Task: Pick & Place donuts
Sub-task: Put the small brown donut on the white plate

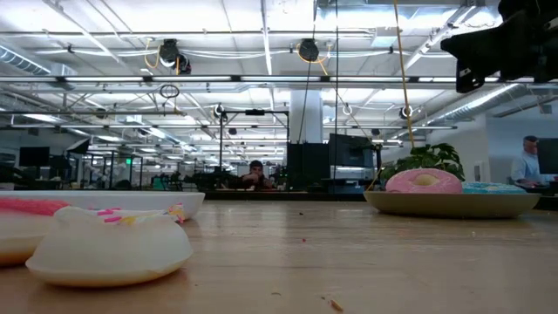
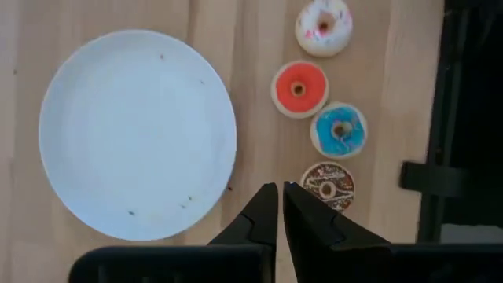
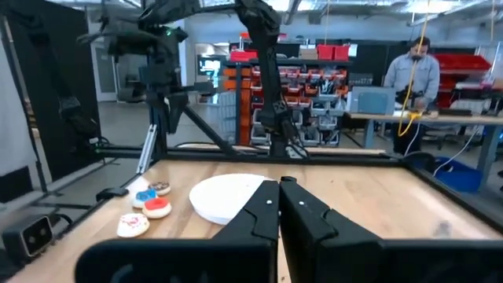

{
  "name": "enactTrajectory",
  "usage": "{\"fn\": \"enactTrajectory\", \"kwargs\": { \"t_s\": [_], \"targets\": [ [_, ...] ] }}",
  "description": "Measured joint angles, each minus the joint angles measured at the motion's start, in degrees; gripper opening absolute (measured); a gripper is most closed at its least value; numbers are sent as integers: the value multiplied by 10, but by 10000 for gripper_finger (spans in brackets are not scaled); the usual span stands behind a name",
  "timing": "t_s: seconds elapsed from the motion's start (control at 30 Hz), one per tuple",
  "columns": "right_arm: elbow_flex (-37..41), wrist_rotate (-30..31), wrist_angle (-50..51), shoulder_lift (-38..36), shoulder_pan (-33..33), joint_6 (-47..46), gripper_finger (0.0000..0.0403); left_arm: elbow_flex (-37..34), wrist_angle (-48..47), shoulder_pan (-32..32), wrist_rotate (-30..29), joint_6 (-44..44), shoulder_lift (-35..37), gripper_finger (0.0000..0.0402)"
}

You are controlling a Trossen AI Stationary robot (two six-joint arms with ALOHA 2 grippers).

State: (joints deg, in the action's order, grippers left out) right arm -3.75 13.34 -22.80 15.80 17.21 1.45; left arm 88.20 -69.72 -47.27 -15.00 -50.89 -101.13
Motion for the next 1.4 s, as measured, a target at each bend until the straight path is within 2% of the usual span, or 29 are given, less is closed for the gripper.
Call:
{"fn": "enactTrajectory", "kwargs": {
  "t_s": [0.17,0.4,0.5,0.67,0.8,1.0,1.4],
  "targets": [
    [1,-1,-5,0,0,-23,0,0,11,-15,18,-3,-37,94],
    [2,-1,-5,0,0,-14,0,0,22,-24,22,-9,-83,241],
    [3,-1,-5,0,0,-7,0,0,41,-23,43,-13,-93,298],
    [3,-1,-5,1,0,4,0,0,54,-20,63,-49,-104,359],
    [3,-1,-6,1,0,12,0,-1,63,-22,76,-56,-113,377],
    [4,-1,-14,1,0,28,0,-8,79,-23,88,-71,-128,379],
    [4,-1,-14,1,0,29,0,-87,153,-23,119,-88,-129,379]
  ]
}}
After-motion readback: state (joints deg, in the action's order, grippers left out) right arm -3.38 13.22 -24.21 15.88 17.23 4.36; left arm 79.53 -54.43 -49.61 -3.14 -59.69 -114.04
